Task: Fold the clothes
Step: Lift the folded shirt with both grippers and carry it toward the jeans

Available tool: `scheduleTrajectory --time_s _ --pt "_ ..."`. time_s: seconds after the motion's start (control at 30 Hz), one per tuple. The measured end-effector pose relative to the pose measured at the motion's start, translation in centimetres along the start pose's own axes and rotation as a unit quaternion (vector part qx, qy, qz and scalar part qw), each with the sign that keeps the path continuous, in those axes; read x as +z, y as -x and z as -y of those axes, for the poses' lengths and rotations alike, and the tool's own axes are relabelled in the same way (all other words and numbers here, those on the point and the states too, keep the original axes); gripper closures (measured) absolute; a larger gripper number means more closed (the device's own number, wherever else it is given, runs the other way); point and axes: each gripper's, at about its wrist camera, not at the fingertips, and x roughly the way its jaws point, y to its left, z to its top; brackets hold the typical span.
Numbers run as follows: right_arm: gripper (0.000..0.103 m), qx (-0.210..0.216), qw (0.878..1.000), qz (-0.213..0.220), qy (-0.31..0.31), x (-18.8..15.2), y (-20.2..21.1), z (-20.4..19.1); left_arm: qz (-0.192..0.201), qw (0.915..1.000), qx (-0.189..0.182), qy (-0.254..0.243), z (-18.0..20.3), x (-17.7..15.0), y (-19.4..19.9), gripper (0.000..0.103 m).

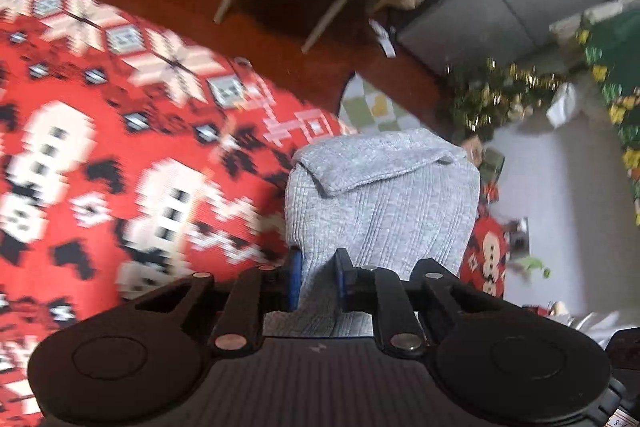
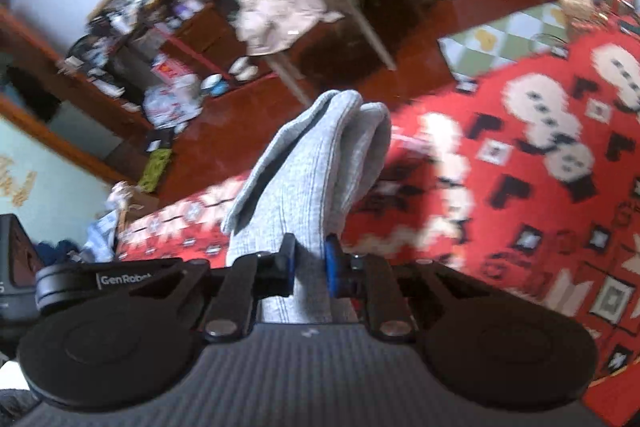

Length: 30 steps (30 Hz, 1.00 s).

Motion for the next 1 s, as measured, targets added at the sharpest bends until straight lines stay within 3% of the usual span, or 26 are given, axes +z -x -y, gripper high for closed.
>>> scheduleTrajectory --time_s 0.23,0.53,0.77,1.0 --pt "0.087 0.057 0.998 -0.009 0.036 -1.9 0.0 -10.3 0.058 0.9976 0.018 0.034 -6.4 1.7 9.8 0.087" --pt "0.087 0.123 0.990 -0.045 0.047 -8.2 -3.6 -25.0 0.112 0.9894 0.064 0.067 -17.3 4.0 20.4 0.087" --pt "0.087 0.158 0.985 -0.074 -0.001 -13.4 -8.9 -31.7 0.119 0.9876 0.095 0.039 -23.9 7.2 22.9 0.087" --pt "0.087 0.161 0.984 -0.080 -0.019 -15.3 -14.2 -33.3 0.114 0.9891 0.092 0.008 -27.7 10.2 21.1 0.087"
